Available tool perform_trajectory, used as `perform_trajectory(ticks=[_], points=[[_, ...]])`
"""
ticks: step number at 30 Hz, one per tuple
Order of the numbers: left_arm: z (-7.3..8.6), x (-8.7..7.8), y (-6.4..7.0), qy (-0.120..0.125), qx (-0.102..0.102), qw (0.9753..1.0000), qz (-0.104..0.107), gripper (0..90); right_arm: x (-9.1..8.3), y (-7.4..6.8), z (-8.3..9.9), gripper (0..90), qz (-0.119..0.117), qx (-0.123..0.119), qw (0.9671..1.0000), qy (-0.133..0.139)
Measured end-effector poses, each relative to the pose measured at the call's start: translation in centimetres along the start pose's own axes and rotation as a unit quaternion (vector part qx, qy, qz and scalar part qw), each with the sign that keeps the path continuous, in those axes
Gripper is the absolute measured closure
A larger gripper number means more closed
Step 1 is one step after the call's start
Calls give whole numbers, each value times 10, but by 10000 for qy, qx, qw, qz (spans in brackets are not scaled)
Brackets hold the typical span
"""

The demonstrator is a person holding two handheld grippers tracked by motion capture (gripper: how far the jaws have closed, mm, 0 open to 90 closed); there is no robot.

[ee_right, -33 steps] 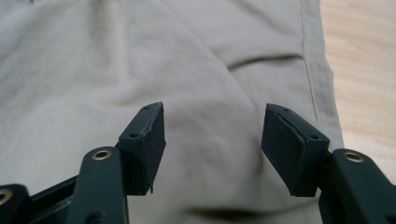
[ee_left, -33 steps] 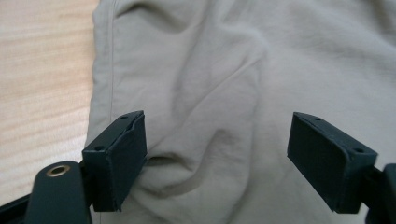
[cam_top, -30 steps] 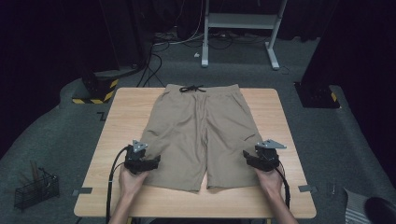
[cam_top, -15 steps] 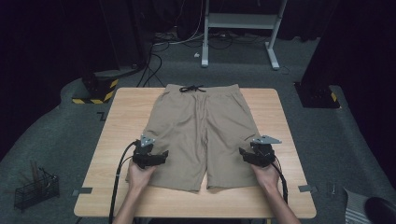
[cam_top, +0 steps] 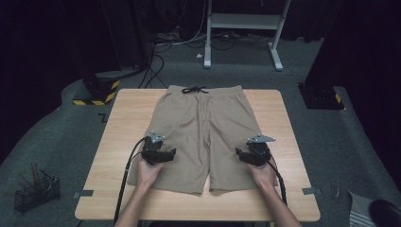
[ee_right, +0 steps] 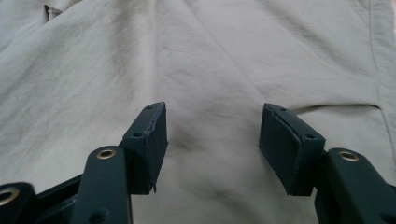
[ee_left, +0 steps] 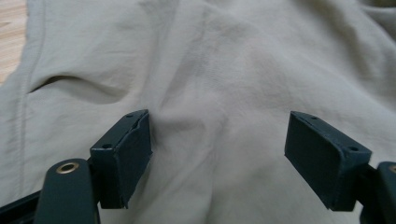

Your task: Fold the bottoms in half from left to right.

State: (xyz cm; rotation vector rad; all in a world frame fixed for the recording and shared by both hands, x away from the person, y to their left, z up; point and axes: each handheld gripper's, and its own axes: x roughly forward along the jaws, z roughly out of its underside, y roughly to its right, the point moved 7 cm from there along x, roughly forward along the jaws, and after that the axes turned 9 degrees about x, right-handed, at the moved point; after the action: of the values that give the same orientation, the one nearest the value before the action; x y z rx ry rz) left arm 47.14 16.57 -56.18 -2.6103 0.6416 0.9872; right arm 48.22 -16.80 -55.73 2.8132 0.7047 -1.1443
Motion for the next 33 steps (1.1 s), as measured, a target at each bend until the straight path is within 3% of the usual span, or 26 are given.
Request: perform_trajectory(ticks=[6, 14, 33], points=[[4, 11, 1, -96, 18, 9999, -65, 238, 9, -2, 2, 425, 65, -52, 9999, -138], [6, 11, 1, 46, 47, 9999, -121, 239, 12, -4, 6, 420, 178, -237, 9995, -124], [18, -4, 14, 33, -15, 9998, -187, 238, -4, -12, 24, 423, 188, -145, 9997, -60]])
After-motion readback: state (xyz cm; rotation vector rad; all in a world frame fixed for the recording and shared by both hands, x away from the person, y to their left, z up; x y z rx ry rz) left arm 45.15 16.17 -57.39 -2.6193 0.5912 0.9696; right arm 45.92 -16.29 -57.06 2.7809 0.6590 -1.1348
